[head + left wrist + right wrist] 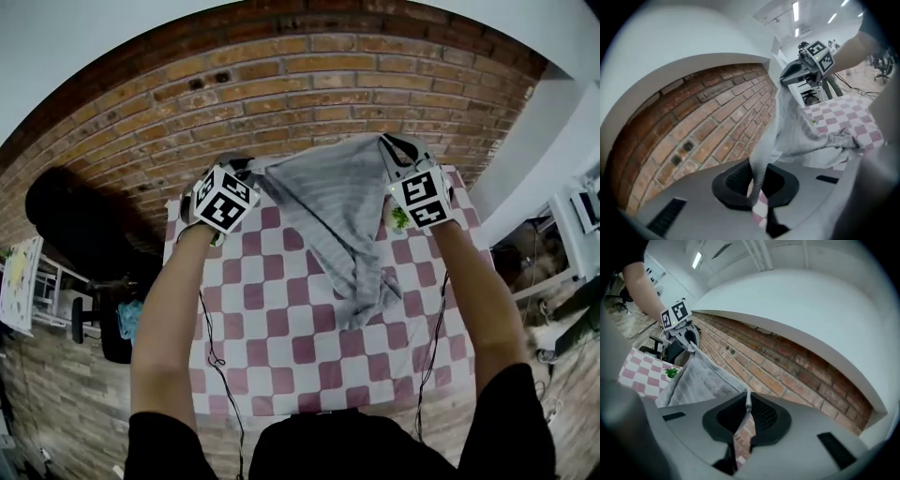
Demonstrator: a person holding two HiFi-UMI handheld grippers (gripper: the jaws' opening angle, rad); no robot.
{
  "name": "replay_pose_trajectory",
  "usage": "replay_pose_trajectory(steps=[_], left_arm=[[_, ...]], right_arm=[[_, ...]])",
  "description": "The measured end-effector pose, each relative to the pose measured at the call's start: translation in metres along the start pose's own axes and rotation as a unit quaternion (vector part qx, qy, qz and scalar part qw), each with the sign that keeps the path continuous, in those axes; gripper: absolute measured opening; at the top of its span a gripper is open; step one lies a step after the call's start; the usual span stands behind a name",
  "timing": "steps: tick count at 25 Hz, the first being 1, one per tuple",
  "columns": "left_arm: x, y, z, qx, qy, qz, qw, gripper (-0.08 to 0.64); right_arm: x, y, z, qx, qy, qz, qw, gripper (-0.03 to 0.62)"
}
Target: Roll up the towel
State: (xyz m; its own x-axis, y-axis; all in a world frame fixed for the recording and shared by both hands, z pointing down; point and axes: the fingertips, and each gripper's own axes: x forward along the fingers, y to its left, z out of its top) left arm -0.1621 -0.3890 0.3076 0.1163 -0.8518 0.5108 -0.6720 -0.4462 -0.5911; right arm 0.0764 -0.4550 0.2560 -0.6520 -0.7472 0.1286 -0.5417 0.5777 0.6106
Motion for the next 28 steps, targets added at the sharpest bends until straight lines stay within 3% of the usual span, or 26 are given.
replay_pose_trajectory(steps=[5, 9, 11, 16, 22, 28], left_arm=[[-0.039, 0.117, 0.081, 0.067, -0.007, 0.112, 0.9915, 0.010], [-0.101, 0.187, 0.150, 0.121, -0.047, 0.225, 0.9657, 0.011], [-0.132, 0.201, 0.172, 0.142, -0.071, 0.257, 0.9533, 0.011], [-0.170, 0.196, 0.170, 0.181, -0.081, 0.277, 0.9401, 0.011], [-0.171, 0.169, 0.133, 0.196, -0.054, 0.261, 0.9437, 0.011], [-0.215, 0.171, 0.150, 0.192, -0.085, 0.291, 0.9336, 0.011]], right_arm=[[0.025, -0.097, 0.097, -0.103, -0.046, -0.067, 0.991, 0.025], [0.003, -0.156, 0.178, -0.107, -0.113, -0.141, 0.978, 0.025], [-0.015, -0.166, 0.204, -0.089, -0.147, -0.153, 0.973, 0.025], [-0.037, -0.147, 0.207, -0.078, -0.176, -0.125, 0.973, 0.040], [-0.034, -0.099, 0.172, -0.080, -0.147, -0.083, 0.982, 0.037], [-0.062, -0.109, 0.208, -0.084, -0.176, -0.115, 0.974, 0.034]])
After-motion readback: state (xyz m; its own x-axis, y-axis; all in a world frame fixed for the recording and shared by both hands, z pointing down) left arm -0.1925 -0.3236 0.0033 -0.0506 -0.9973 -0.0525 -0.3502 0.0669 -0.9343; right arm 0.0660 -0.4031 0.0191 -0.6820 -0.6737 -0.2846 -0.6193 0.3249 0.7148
